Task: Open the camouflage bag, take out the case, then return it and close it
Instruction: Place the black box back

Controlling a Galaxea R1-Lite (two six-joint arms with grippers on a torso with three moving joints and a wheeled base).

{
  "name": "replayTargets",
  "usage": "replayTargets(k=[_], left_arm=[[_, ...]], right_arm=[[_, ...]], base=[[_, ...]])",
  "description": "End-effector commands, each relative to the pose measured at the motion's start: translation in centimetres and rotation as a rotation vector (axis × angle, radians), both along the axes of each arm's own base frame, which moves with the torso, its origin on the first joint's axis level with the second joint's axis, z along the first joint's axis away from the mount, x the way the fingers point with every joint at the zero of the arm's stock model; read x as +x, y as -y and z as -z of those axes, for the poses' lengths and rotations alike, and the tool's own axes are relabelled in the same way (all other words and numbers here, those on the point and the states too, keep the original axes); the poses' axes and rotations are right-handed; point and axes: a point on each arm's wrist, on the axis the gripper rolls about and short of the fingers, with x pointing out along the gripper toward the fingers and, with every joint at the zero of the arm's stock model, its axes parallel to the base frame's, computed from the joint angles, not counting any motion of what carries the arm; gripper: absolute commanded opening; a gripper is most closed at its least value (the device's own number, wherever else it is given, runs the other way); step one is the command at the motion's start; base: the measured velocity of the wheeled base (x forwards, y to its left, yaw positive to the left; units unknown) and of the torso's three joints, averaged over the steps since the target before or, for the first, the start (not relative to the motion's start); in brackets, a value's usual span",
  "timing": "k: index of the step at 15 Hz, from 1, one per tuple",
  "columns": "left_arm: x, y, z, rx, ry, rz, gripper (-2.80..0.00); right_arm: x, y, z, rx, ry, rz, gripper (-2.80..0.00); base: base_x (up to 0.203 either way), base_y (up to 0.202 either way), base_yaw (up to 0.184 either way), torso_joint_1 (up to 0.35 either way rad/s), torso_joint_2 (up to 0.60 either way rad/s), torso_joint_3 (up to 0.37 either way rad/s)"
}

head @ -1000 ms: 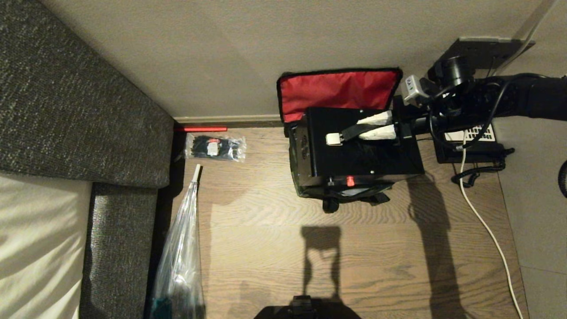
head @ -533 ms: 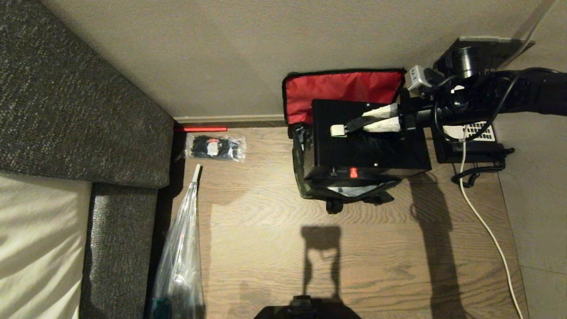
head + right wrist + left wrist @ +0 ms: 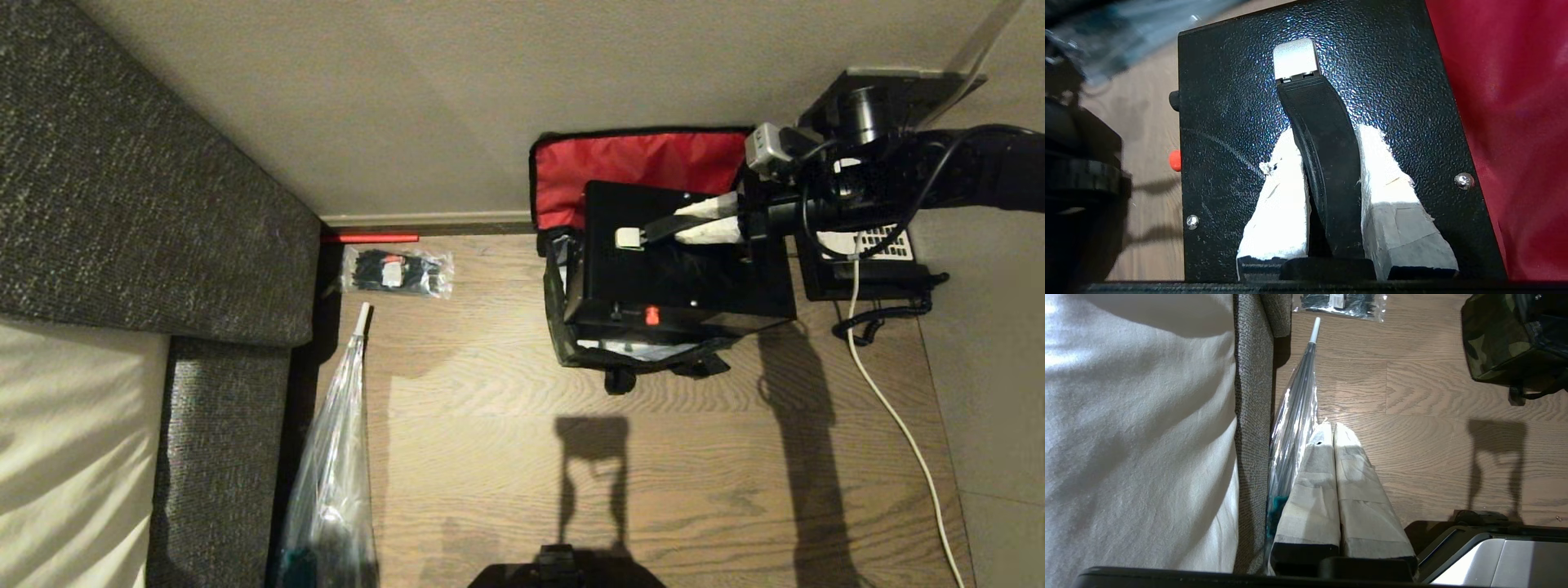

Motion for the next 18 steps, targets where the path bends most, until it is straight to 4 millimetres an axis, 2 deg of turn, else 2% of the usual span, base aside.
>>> replayTargets(k=[1,5,14,18], left_arm=[[0.0,0.0,0.0,0.0,0.001,-0.001,-2.8],[0.0,0.0,0.0,0.0,0.001,-0.001,-2.8],[0.0,0.0,0.0,0.0,0.001,-0.001,-2.8],[0.0,0.0,0.1,0.0,-0.001,-0.001,-2.8]], right_arm=[[0.7,0.4,0.8,-0.006,-0.005,0.014,-2.8],[1.8,1.2,2.0,-0.011,-0.013,0.042,-2.8],[5.1,1.3,6.9,-0.016,-0.058,0.045,-2.8],[5.9,1.3,8.5,-0.021,-0.07,0.041,-2.8]], base=[[0.0,0.0,0.0,0.0,0.0,0.0],[0.0,0.0,0.0,0.0,0.0,0.0],[0.0,0.0,0.0,0.0,0.0,0.0],[0.0,0.0,0.0,0.0,0.0,0.0]])
